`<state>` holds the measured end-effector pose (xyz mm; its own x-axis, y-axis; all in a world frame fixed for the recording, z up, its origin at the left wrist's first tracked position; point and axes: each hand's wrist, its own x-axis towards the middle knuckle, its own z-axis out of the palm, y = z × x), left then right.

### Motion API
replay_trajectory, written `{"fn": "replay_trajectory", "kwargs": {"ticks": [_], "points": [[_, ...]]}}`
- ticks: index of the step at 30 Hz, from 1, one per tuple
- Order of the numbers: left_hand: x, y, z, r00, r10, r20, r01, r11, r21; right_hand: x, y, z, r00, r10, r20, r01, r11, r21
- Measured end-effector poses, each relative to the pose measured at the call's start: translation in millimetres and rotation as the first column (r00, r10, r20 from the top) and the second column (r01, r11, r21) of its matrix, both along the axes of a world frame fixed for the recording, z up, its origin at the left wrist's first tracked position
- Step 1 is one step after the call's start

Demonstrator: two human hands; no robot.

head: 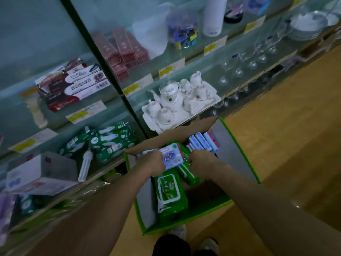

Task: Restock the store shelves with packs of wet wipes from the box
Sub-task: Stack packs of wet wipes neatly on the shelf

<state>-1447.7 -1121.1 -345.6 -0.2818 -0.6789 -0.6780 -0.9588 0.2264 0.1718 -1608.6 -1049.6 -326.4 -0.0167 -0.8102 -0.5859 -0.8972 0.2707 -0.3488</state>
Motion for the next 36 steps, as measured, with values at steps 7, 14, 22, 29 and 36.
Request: {"fn": "replay_trajectory", "kwargs": {"ticks": [7, 14, 22, 29, 36], "points": [[29.5, -13.9, -70.5, 0.959, 0.27, -0.085, -0.265, 0.962, 0.065, 21.8, -31.3, -79.2, 0.988, -0.131, 0.081, 0.123, 0.987, 0.1], [46.7, -31.0, -137.2, 0.843, 0.499, -0.201, -0.511, 0.86, -0.011, 29.8, -48.7, -148.4, 0.876, -0.429, 0.222, 0.414, 0.903, 0.111], [38.4, -48.6, -137.3, 0.69, 0.67, -0.275, -0.686, 0.726, 0.047, 39.1, -70.8, -160.3, 0.785, -0.595, 0.173, 0.569, 0.803, 0.178], [24.1, -56.9, -145.7, 0.703, 0.692, -0.165, -0.674, 0.722, 0.155, 43.0, -79.2, -162.0, 0.792, -0.601, 0.109, 0.571, 0.792, 0.215], [27.6, -64.1, -149.5, 0.5, 0.842, -0.202, -0.772, 0.539, 0.336, 47.9, -89.5, -167.5, 0.743, -0.624, 0.242, 0.559, 0.777, 0.289]]}}
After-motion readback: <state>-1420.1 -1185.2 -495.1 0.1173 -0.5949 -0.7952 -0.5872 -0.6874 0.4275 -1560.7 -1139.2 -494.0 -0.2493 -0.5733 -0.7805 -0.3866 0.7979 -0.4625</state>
